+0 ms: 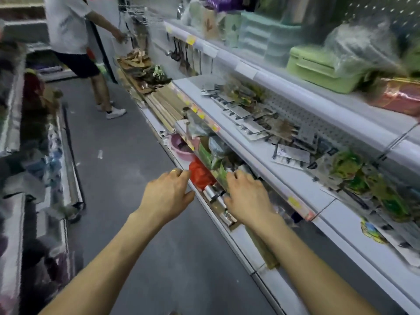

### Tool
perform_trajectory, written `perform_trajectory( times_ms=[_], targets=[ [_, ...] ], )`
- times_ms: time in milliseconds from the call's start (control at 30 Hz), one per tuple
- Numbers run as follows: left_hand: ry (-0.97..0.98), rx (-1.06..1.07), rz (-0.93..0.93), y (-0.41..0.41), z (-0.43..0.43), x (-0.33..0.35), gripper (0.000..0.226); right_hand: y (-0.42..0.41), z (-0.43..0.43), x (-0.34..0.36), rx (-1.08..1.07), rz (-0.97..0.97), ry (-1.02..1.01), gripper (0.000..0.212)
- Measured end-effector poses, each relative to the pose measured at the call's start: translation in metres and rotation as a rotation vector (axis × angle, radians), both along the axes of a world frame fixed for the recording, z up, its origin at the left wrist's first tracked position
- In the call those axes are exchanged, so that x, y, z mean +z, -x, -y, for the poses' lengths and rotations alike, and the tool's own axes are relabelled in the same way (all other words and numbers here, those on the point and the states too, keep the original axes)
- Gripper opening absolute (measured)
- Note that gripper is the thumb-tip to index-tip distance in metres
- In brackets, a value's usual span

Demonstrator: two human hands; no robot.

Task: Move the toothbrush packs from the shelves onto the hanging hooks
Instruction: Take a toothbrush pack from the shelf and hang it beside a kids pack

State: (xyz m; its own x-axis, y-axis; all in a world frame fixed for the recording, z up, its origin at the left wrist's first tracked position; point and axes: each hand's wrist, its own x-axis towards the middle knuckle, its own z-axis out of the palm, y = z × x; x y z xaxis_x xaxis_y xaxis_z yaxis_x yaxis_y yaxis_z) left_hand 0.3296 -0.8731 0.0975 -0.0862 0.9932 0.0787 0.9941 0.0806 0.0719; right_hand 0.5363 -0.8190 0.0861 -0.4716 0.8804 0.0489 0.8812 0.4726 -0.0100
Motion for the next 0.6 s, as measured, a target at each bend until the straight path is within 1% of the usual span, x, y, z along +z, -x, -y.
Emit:
perform_trajectory(
  times_ms=[133, 233, 300, 467, 600],
  targets=[
    [-0.009, -0.096, -0.006, 0.039, -0.081, 0.007, 0.049, 0.029, -0.050, -0.001, -0.108, -0.044, 0.042, 0.046],
    [-0.013, -0.174, -0.004, 0.052, -0.136, 0.006, 0.049, 0.040, -0.091, -0.008, -0.171, -0.056, 0.065, 0.046],
    [-0.016, -0.211, -0.005, 0.058, -0.176, 0.002, 0.046, 0.047, -0.123, -0.013, -0.211, -0.057, 0.073, 0.047],
    [0.004, -0.252, -0.020, 0.073, -0.264, -0.010, 0.046, 0.058, -0.211, -0.026, -0.257, -0.063, 0.075, 0.046],
    [-0.008, -0.292, 0.003, 0.088, -0.323, -0.015, 0.039, 0.062, -0.269, -0.037, -0.286, -0.051, 0.073, 0.045]
  ],
)
